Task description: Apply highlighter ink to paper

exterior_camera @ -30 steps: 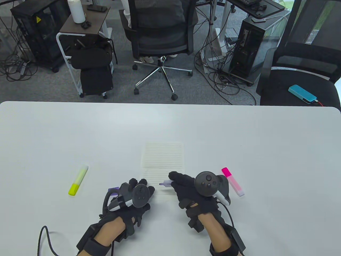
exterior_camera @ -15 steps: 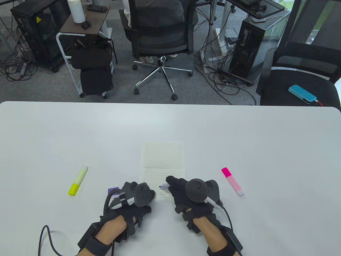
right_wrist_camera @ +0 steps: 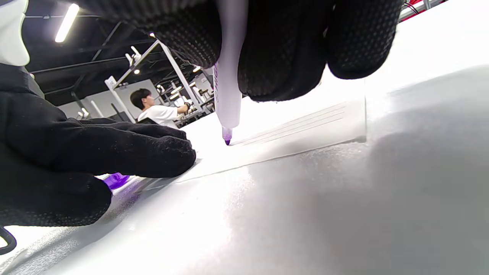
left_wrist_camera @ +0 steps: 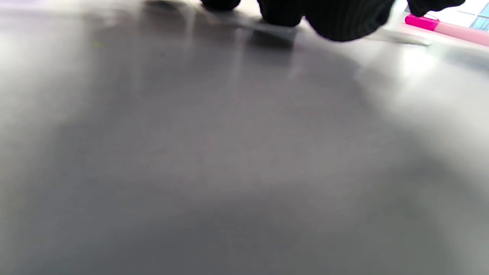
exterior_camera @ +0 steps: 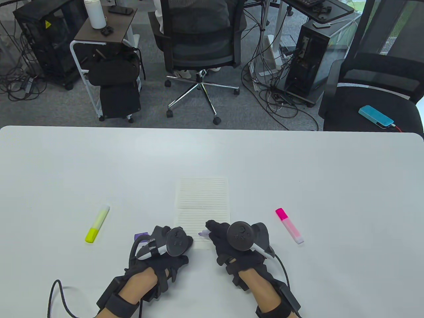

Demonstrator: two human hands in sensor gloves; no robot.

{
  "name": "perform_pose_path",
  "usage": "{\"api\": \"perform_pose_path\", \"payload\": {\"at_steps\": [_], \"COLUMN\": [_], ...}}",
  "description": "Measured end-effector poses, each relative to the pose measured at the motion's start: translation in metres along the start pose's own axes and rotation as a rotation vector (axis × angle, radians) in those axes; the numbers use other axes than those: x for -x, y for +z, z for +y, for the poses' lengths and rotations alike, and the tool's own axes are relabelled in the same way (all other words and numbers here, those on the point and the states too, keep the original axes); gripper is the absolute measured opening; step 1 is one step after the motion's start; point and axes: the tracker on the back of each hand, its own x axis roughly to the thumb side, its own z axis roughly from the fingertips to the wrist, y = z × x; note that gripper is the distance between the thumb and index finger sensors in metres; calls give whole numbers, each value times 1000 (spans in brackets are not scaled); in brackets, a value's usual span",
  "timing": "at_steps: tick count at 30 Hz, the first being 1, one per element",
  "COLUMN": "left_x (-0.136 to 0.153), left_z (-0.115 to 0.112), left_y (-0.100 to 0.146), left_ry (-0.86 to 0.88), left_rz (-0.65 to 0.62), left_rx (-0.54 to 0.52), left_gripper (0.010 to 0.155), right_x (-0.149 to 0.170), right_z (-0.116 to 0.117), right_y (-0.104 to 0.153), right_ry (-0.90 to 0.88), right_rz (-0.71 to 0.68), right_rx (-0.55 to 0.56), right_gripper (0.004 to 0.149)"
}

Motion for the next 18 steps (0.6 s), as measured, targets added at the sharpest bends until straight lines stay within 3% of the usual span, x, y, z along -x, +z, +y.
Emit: {"api": "perform_pose_path", "payload": {"at_steps": [6,18], "left_x": [0,0], "left_z": [0,0], "left_y": [0,-1], "left_ry": [1,5], "left_rz": [-5,-4], "left_rx": [-9,-4], "left_gripper": [66,66], "right_x": [-4,-1], "right_z": [-5,0], "right_y": [2,0], "right_ry": [-23,-15], "right_rz": [6,13], "right_rx": [-61,7], "right_gripper": [40,41]}}
